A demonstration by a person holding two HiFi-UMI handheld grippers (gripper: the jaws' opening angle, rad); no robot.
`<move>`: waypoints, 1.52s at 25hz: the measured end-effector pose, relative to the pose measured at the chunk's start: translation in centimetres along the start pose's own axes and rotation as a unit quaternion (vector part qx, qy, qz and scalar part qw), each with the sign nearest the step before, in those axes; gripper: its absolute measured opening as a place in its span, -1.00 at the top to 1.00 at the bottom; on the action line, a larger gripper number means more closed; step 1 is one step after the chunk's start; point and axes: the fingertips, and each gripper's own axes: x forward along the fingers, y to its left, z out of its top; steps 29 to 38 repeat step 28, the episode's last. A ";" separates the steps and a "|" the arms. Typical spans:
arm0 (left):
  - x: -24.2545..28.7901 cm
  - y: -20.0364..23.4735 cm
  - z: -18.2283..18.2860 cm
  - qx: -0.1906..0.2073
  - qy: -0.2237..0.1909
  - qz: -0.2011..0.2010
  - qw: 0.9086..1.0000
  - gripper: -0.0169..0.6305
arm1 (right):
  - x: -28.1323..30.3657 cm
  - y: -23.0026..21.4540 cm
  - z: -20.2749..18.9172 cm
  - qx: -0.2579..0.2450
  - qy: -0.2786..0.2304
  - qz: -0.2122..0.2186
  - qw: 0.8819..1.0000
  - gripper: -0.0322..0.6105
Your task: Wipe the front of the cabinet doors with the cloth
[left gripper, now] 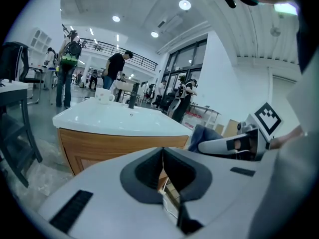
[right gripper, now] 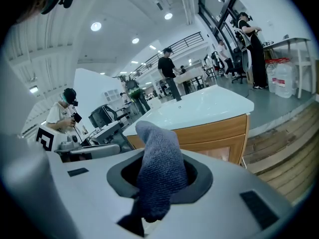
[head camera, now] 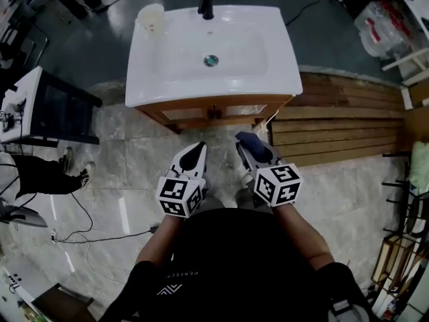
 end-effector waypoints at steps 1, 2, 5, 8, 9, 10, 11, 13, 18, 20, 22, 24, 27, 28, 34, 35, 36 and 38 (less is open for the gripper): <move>-0.2 0.0 0.0 0.002 -0.001 0.000 1.000 0.92 | -0.1 0.3 0.0 -0.004 -0.003 0.000 1.000 0.57; -0.4 0.1 0.0 0.003 -0.002 0.000 1.000 0.92 | -0.1 0.5 0.0 -0.009 -0.006 -0.001 1.000 0.57; -0.7 0.0 0.2 0.004 -0.004 0.000 1.000 0.92 | -0.3 0.8 0.0 -0.015 -0.011 -0.004 1.000 0.57; -1.1 -0.3 0.4 0.011 -0.009 -0.003 1.000 0.92 | -0.4 1.1 -0.2 -0.017 -0.014 -0.005 1.000 0.57; -1.3 -0.4 0.5 0.015 -0.011 -0.004 1.000 0.92 | -0.4 1.2 -0.3 -0.018 -0.014 -0.005 1.000 0.57; -1.4 -0.5 0.6 0.017 -0.012 -0.004 1.000 0.92 | -0.4 1.4 -0.4 -0.019 -0.014 -0.004 1.000 0.57; -1.5 -0.6 0.7 0.019 -0.013 -0.005 1.000 0.92 | -0.4 1.6 -0.4 -0.020 -0.015 -0.003 1.000 0.57; -1.5 -0.7 0.7 0.020 -0.014 -0.007 1.000 0.92 | -0.5 1.8 -0.4 -0.022 -0.016 0.000 1.000 0.57; -1.6 -0.9 0.5 0.022 -0.011 -0.010 1.000 0.92 | -0.6 2.0 -0.4 -0.017 -0.017 0.005 1.000 0.57; -1.6 -0.7 0.3 0.019 -0.010 -0.007 1.000 0.92 | -0.5 2.1 -0.5 -0.017 -0.016 0.006 1.000 0.57; -1.7 -0.7 0.3 0.014 -0.011 -0.006 1.000 0.92 | -0.5 2.2 -0.6 -0.017 -0.015 0.006 1.000 0.57; -1.7 -0.7 0.3 0.013 -0.010 -0.006 1.000 0.92 | -0.5 2.2 -0.6 -0.018 -0.016 0.006 1.000 0.57; -1.7 -0.8 0.2 0.014 -0.010 -0.005 1.000 0.92 | -0.5 2.1 -0.7 -0.020 -0.016 0.006 1.000 0.57; -1.7 -0.8 0.1 0.014 -0.010 -0.004 1.000 0.92 | -0.5 2.1 -0.8 -0.021 -0.015 0.006 1.000 0.57; -1.7 -0.8 0.1 0.014 -0.010 -0.004 1.000 0.92 | -0.5 2.1 -0.8 -0.021 -0.015 0.006 1.000 0.57; -1.7 -0.8 0.1 0.014 -0.010 -0.004 1.000 0.92 | -0.5 2.1 -0.8 -0.021 -0.015 0.006 1.000 0.57; -1.7 -0.8 0.1 0.014 -0.010 -0.004 1.000 0.92 | -0.5 2.1 -0.8 -0.021 -0.015 0.006 1.000 0.57; -1.7 -0.8 0.1 0.014 -0.010 -0.004 1.000 0.92 | -0.5 2.1 -0.8 -0.021 -0.015 0.006 1.000 0.57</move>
